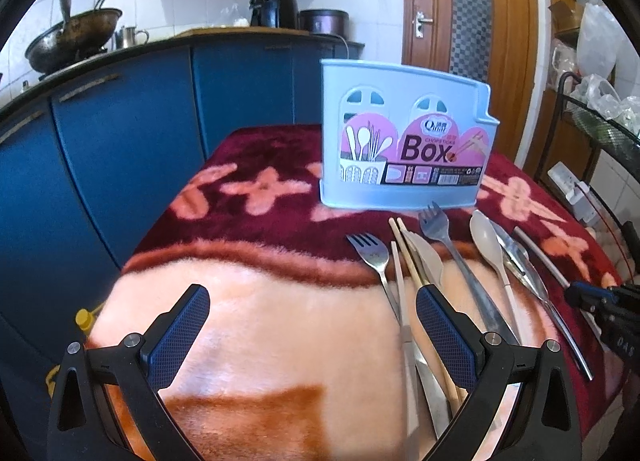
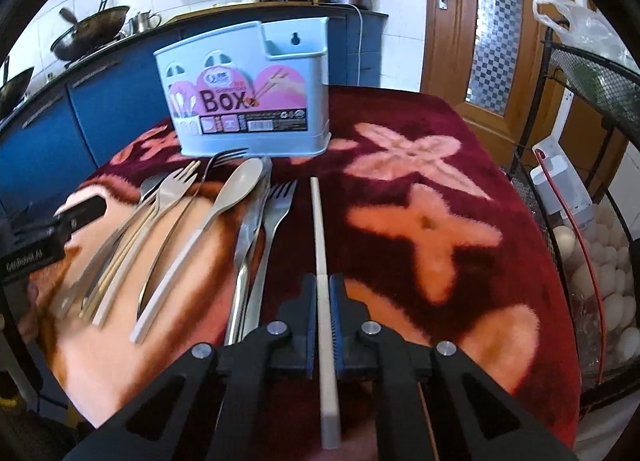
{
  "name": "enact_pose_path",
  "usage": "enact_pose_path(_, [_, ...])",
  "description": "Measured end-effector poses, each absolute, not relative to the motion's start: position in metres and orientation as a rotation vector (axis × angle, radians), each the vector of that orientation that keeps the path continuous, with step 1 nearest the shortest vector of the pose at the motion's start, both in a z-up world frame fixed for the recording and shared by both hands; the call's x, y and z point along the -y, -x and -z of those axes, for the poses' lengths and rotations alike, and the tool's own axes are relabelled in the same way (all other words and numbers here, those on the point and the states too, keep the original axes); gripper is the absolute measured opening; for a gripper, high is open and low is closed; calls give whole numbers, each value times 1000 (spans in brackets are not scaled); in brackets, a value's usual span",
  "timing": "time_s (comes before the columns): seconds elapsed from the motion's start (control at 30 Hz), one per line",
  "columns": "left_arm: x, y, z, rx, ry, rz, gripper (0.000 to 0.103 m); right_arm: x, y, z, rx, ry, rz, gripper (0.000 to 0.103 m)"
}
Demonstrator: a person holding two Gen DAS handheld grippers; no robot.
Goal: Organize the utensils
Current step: 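Grasp a wooden chopstick with the right tool while the left tool grasps another chopstick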
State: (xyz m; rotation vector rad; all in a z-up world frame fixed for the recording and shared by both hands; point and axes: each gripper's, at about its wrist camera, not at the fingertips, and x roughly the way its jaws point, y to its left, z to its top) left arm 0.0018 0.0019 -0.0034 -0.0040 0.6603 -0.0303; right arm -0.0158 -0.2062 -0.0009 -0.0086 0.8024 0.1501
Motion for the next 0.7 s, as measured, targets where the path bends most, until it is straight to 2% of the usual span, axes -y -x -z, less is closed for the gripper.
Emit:
enact_pose_path(0.33, [6,-43,12,-818,-22,101,102,207,-6,0,-844,17,-162,8])
enact_pose_path(0.5, [8,-59,18,-901,0,145,92,210,-19,0,-875,8,-181,8])
enact_pose_path(0.7, [18,-66,27,-949,-93,154,92,210,-34,1,-917,-3,-204,10])
